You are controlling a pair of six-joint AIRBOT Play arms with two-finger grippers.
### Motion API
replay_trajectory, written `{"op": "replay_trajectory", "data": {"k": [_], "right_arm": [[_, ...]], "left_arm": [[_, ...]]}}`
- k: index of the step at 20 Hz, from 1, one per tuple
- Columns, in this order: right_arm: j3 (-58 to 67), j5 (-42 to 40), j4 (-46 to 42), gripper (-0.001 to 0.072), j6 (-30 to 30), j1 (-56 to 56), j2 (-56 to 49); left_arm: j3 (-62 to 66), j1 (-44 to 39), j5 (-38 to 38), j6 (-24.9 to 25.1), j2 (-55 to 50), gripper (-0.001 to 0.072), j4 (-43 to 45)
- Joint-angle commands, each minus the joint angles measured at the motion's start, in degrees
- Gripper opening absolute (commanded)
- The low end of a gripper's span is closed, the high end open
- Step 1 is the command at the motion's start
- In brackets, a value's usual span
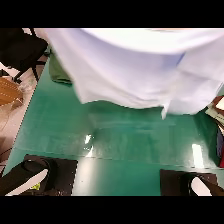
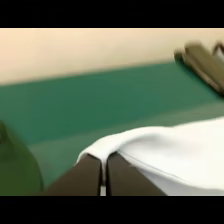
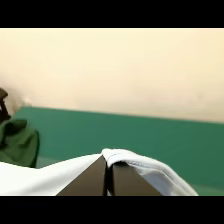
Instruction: Fold the shirts.
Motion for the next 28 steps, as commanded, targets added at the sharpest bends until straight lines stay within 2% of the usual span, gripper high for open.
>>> {"op": "replay_trajectory", "data": {"k": [1,3,4,6,9,11,14,18,21,24,26,28], "right_arm": [[12.46,2.40,-1.07,0.0021,4.87,0.66,-0.57],[11.61,0.07,-1.38,0.0021,5.60,0.44,1.70],[9.29,-1.66,-1.51,0.0021,6.10,-0.20,3.52],[4.59,-2.73,-0.46,0.0021,6.23,-2.21,7.48],[0.92,-1.81,-2.23,0.0021,6.14,-5.31,14.21],[1.09,-1.44,-6.49,0.0020,5.97,-8.02,18.75],[5.64,1.01,-11.19,0.0021,5.99,-11.37,21.27],[15.17,14.56,-9.09,0.0020,8.22,-15.58,14.08],[15.41,24.52,1.01,0.0021,9.79,-17.09,7.13],[0.63,29.99,8.26,0.0021,9.33,-16.41,1.66],[-11.04,28.26,6.95,0.0020,7.37,-9.20,-2.71],[-21.81,24.22,1.95,0.0021,4.74,0.92,-9.27]], "left_arm": [[10.16,0.02,0.15,-7.06,0.07,0.0022,10.64],[11.10,0.02,0.17,-11.15,0.52,0.0021,16.57],[11.10,0.02,0.04,-11.13,0.52,0.0022,16.50],[11.10,0.02,-0.90,-10.32,0.52,0.0022,13.57],[13.09,0.02,-3.48,-9.03,0.57,0.0022,14.27],[15.76,0.02,-7.58,-5.84,1.55,0.0022,14.14],[15.85,0.02,-9.64,-5.44,6.49,0.0022,14.05],[15.85,0.02,-12.98,-5.44,9.62,0.0022,11.37],[13.73,0.02,-21.42,-5.68,8.85,0.0021,7.52],[1.42,0.02,-22.64,-5.62,6.49,0.0022,7.26],[-7.80,0.00,-19.06,-4.94,2.60,0.0022,3.58],[-16.41,0.00,-12.55,-3.02,-2.86,0.0022,-0.35]]}}
